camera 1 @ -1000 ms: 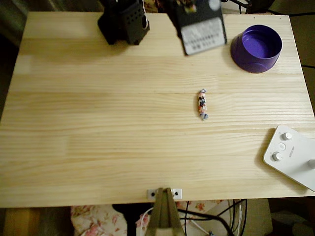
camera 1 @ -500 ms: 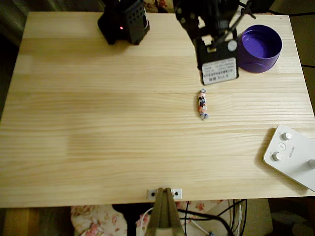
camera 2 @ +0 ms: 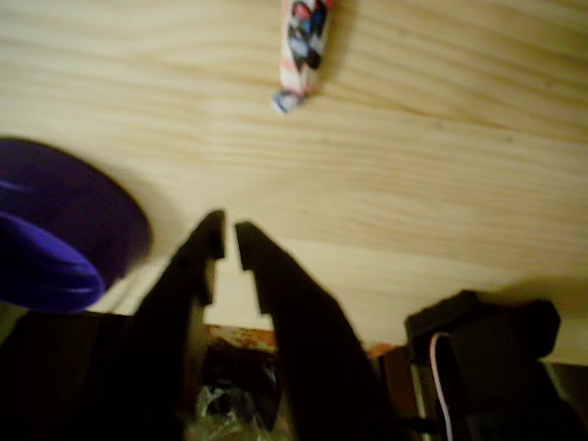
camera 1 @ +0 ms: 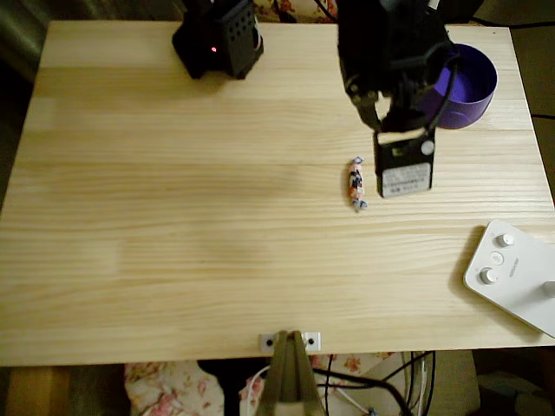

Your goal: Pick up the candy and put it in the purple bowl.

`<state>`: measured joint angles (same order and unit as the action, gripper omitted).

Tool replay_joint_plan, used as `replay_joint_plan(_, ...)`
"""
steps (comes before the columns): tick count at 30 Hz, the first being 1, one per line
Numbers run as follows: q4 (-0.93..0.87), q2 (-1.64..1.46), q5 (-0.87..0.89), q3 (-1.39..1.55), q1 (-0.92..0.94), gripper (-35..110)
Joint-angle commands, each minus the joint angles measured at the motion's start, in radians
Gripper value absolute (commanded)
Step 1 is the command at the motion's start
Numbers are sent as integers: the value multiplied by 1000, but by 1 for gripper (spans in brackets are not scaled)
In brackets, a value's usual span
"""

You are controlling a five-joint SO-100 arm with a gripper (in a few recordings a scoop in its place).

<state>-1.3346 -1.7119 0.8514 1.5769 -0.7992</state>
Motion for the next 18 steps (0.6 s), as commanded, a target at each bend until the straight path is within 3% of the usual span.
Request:
replay_joint_plan(1,21,28,12,-130,-15,0)
replay_joint_plan(9,49,124,14,-158,-29,3)
replay_joint_plan(18,100,173,-23,-71,-15,17)
